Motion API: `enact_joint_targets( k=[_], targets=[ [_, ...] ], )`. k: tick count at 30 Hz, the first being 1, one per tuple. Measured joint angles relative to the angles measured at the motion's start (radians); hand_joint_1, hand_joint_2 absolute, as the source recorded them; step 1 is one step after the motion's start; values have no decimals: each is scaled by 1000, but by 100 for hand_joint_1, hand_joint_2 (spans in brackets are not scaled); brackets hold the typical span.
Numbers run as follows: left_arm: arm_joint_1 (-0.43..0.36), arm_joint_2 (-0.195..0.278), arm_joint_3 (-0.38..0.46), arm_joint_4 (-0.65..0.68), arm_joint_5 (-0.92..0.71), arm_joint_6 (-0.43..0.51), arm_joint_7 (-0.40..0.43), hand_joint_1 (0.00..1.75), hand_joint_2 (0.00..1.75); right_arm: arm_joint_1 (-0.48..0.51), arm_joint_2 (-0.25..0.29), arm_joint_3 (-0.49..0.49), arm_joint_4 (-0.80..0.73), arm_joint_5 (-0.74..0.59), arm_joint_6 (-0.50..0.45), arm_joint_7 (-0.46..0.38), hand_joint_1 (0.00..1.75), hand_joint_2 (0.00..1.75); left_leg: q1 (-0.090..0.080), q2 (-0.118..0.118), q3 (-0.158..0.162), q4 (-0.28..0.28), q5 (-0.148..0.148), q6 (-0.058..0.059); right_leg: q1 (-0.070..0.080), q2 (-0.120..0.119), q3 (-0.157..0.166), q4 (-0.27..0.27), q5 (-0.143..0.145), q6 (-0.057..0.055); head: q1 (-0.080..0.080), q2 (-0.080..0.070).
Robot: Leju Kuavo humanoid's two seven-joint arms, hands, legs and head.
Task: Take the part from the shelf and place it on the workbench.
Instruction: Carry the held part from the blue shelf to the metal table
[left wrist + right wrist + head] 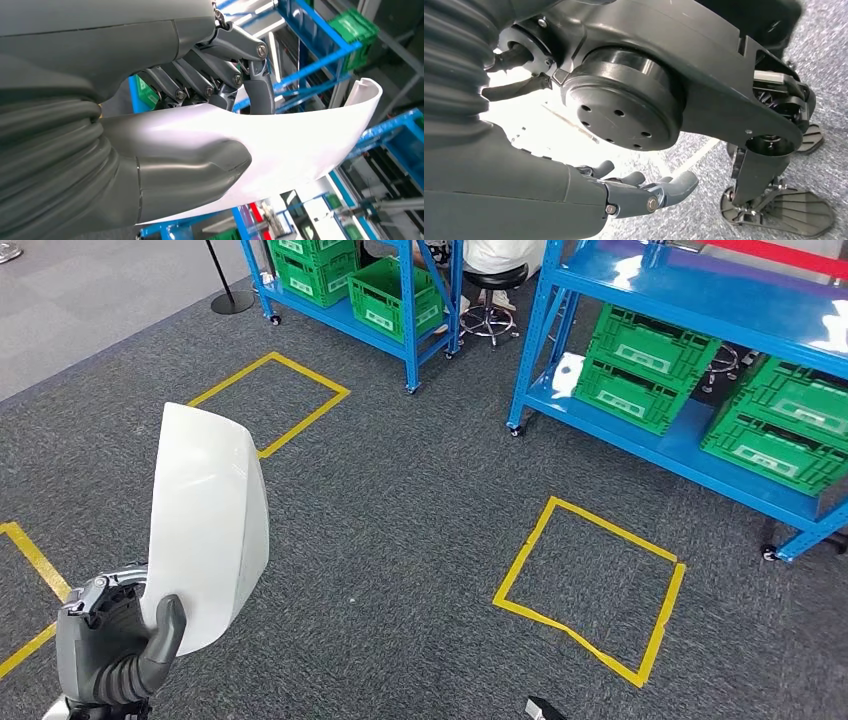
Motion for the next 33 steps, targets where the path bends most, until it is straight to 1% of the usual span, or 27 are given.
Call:
enact_joint_targets(
  k=[1,3,4,5,7,9,10,11,12,13,14,15,16,18,19,20,21,23,24,25,26,27,28,30,31,32,33],
  targets=[
    [-1,0,0,0,0,0,1,175,175,0,0,0,0,-1,0,0,0,175,-3,6,10,-21,2,7,2,-8,2,1,-3,5,1,0],
    [-1,1,1,0,0,0,2,175,175,-2,-1,0,0,-5,0,1,0,175,-7,-13,9,-27,4,22,0,-24,6,0,-5,17,4,0],
    [-1,2,1,0,0,0,3,175,175,-3,-1,0,0,-6,0,2,0,175,-7,-23,10,-30,6,28,-3,-14,7,4,-9,23,4,0],
    [-2,3,1,0,0,0,3,175,175,-4,-1,0,0,-8,1,2,0,175,-6,-33,11,-33,9,34,-5,6,2,21,-21,29,5,0],
    [-5,3,1,0,0,0,3,175,175,-4,0,0,0,-10,0,1,0,175,-3,-50,12,-37,13,43,-9,61,-39,110,-72,35,9,0],
    [-6,3,1,1,0,-2,4,175,175,0,0,0,0,-11,0,0,0,175,-3,-72,10,-36,13,47,-8,84,-105,237,-124,35,11,0],
    [-6,3,1,2,0,-2,4,175,175,2,0,0,0,-12,0,2,0,175,-4,-84,10,-35,13,47,-8,87,-125,272,-128,34,11,0],
    [-6,2,1,3,0,-3,5,175,175,3,0,0,0,-13,0,4,0,175,-4,-96,9,-33,13,47,-8,89,-128,270,-113,33,11,0],
    [-6,2,1,4,0,-4,5,175,175,2,0,0,0,-14,0,6,0,175,-3,-108,9,-31,13,46,-9,94,-111,230,-82,31,10,0],
    [-7,1,1,4,0,-4,6,175,175,2,0,0,0,-14,0,7,0,175,-2,-119,9,-28,12,44,-11,110,-81,164,-45,29,10,0],
    [-8,0,1,4,0,-5,6,175,175,1,0,0,0,-14,0,7,0,175,-3,-130,8,-24,11,40,-11,129,-52,100,-19,28,10,0],
    [-8,0,1,4,0,-5,6,175,175,1,0,0,0,-14,0,7,0,175,-4,-141,5,-21,10,34,-12,145,-30,51,-2,26,10,0],
    [-9,0,1,3,0,-5,6,175,175,1,0,0,0,-15,0,6,0,175,-3,-151,3,-20,11,27,-11,155,-18,23,3,24,10,0],
    [-10,0,1,3,0,-5,6,175,175,0,0,0,0,-15,0,8,0,175,-1,-170,-3,-24,15,12,-8,141,-15,16,4,14,10,0],
    [-9,0,1,3,0,-5,6,175,175,-1,1,0,0,-16,-1,9,0,175,1,-167,-6,-23,15,7,-7,130,-14,12,7,6,10,0],
    [-10,0,1,3,0,-5,6,175,175,-2,1,0,0,-16,-1,10,0,175,1,-151,-13,-12,7,2,-8,120,-13,8,10,-2,8,0],
    [-12,1,1,3,0,-5,7,175,175,-3,2,0,0,-16,-1,9,0,175,0,-126,-27,17,-12,-2,-8,108,-12,3,13,-9,7,0],
    [-14,2,1,3,-1,-5,7,175,175,-1,2,0,0,-17,0,7,0,175,-1,-74,-78,129,-76,-6,-6,84,-12,0,13,-17,4,0],
    [-12,3,1,3,-1,-5,8,175,175,1,2,0,0,-17,0,7,0,175,0,-65,-106,191,-102,-9,-5,71,-13,1,13,-19,3,0],
    [-7,4,1,3,-1,-5,8,175,175,2,2,0,0,-17,0,8,0,175,0,-60,-124,232,-115,-10,-4,59,-13,1,12,-19,3,0],
    [-3,5,1,3,-1,-5,9,175,175,2,2,0,0,-18,0,10,0,175,1,-57,-124,238,-108,-11,-3,47,-13,1,12,-19,3,0],
    [0,6,1,2,-1,-5,10,175,175,2,2,0,0,-19,0,10,0,175,1,-52,-105,205,-84,-10,-3,36,-12,2,11,-18,3,0],
    [1,6,1,1,-2,-5,12,175,175,1,2,0,0,-20,0,11,0,175,0,-39,-70,143,-52,-9,-3,25,-10,2,9,-16,3,0],
    [1,6,1,-1,-6,-5,15,175,175,0,2,0,0,-23,0,10,0,175,-4,-1,-3,18,-9,0,1,6,-6,4,4,-8,4,0],
    [1,5,1,-3,-8,-5,17,175,175,0,2,0,0,-23,1,10,0,175,-7,10,14,-15,-2,6,3,-2,-4,5,2,-3,5,0],
    [2,5,1,-3,-8,-5,18,175,175,-1,2,0,0,-24,2,10,0,175,-10,10,18,-26,-2,13,5,-11,-2,5,1,2,6,0],
    [3,5,1,-3,-9,-5,20,175,175,-2,2,0,0,-23,3,10,0,175,-11,-2,17,-27,2,20,5,-19,0,5,1,7,6,0]
  ],
)
